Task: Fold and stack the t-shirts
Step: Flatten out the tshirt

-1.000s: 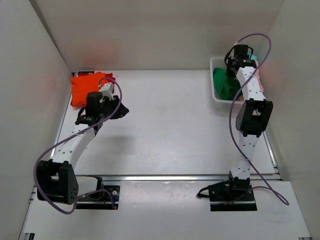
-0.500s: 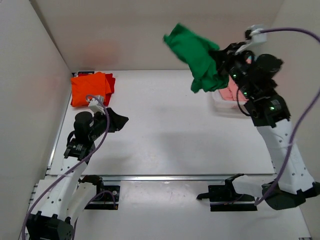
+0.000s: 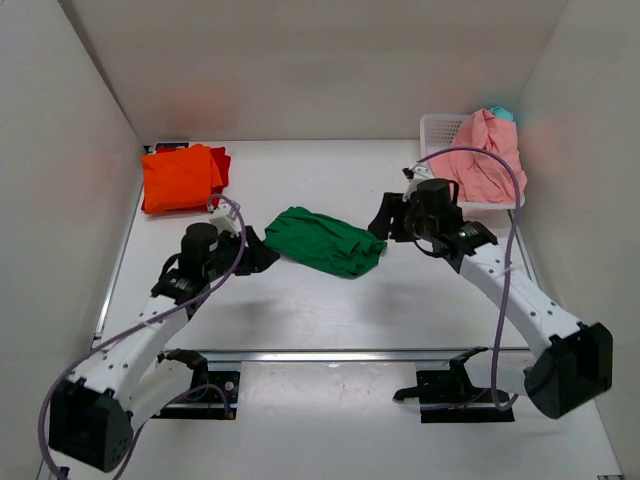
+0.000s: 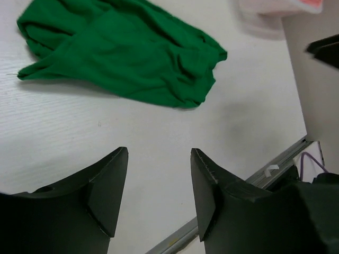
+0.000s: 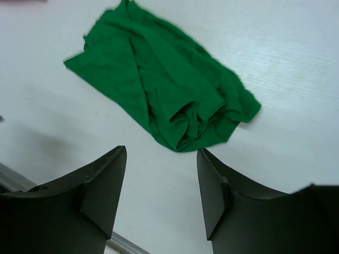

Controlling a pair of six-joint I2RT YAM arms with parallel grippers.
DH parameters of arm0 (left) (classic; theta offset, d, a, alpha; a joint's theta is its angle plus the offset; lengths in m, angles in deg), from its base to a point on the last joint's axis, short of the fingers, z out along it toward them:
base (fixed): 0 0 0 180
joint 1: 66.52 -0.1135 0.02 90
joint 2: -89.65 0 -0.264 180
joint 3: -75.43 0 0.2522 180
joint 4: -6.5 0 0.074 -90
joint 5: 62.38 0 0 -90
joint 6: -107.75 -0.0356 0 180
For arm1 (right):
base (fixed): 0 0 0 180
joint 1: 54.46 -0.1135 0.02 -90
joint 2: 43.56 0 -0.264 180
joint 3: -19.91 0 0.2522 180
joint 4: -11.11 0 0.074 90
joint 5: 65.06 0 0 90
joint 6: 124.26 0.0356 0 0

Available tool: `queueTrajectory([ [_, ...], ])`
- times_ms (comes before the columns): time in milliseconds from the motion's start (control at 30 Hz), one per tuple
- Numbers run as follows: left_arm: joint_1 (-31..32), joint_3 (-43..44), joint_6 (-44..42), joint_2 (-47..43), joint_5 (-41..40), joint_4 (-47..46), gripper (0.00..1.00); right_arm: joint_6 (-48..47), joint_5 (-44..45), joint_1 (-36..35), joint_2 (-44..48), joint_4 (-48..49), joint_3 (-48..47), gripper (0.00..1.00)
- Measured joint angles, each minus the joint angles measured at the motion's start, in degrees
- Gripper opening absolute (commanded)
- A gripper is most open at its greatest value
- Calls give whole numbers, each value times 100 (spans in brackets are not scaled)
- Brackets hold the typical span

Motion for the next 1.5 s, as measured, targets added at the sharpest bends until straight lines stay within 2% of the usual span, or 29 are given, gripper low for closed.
queueTrajectory([
  [133, 243, 46, 92, 1062, -243, -463, 64, 107, -4, 149, 446, 498, 323, 52],
  [300, 153, 402, 76, 2435, -748, -874, 67, 151, -107, -68, 168, 953, 813, 52],
  [500, -149, 411, -2, 3112, -1377, -1425, 70, 177, -229, -258, -485, 1119, 988, 54],
  [667, -304, 693, -90, 3847, -1362, -1786, 72, 188, -254, -328, -1021, 1462, 964, 57],
  [733, -284, 868, -118, 4199, -1314, -1912, 58, 190, -269, -354, -1412, 1587, 892, 57],
  [800, -247, 918, -79, 4413, -1224, -2068, 7, 188, -280, -404, -1902, 1687, 726, 54],
  [833, -236, 918, -48, 4489, -1143, -2129, 0, 184, -273, -428, -2124, 1711, 634, 18],
  [867, -238, 916, -50, 4542, -1036, -2190, 0, 125, -264, -452, -2367, 1718, 516, 0],
  [1000, -302, 905, 92, 4485, -723, -2277, 0, 111, -243, -446, -3123, 1574, -17, 1],
  [1133, -542, 892, 120, 3816, -658, -2011, 0, 13, 120, -433, -2767, 1158, -138, 0],
  [1233, -824, 1099, 87, 2767, -730, -1530, 0, 17, 199, -205, -1777, 898, -136, 0],
  [1300, -966, 1652, 4, 2212, -782, -1211, 0, 22, 216, 149, -896, 813, -170, 0],
  [1433, -1169, 2706, -223, 1539, -949, -728, 0, 72, 251, 979, 540, 721, -273, 0],
  [1500, -1213, 2920, -280, 1237, -1005, -584, 0, 90, 225, 1397, 1123, 595, -284, 0],
])
